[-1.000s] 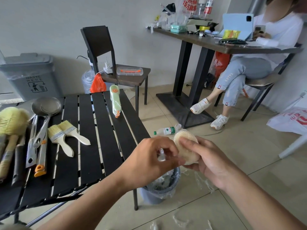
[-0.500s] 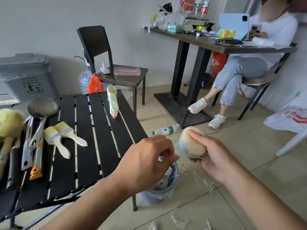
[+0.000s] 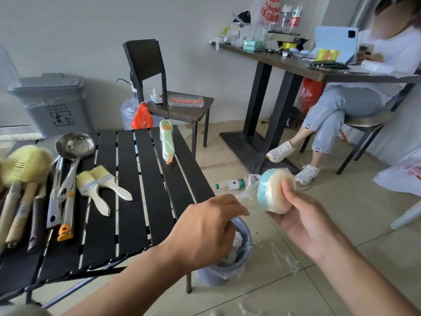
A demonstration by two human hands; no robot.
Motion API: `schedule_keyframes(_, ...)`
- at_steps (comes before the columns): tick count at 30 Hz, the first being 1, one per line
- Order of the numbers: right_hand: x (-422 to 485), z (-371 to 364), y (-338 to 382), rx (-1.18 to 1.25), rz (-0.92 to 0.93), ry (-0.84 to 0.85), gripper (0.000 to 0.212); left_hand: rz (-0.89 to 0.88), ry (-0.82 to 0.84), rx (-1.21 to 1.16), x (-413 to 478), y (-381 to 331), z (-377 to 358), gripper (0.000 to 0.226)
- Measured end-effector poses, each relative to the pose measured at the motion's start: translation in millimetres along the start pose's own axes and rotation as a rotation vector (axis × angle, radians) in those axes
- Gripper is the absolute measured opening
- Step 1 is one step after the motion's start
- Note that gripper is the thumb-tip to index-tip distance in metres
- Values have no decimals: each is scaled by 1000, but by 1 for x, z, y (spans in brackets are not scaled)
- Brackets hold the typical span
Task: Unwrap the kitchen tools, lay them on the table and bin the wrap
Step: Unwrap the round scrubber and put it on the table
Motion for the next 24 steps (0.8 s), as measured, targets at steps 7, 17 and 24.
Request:
schedule_keyframes(7,-9,-12,1,11,-17,298,61,441,-372,-534,-2,12,2,51)
schedule_keyframes(17,-15,-26,-6,-143,-33,352,71,685,-176,-1364,9,11,-20,18)
schedule_keyframes(24,-15,-30,-11,-279,200,10,52,644,-269,-1112,5,7,-24,17)
Point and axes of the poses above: each hand's wrist, its own x-axis towards the middle knuckle, its own z-axis out of the back of the hand, y = z × x, the point moved 3 cm from there along x, towards the middle knuckle, and after that the axes turned 4 degrees about -z, right-handed, at the moved point
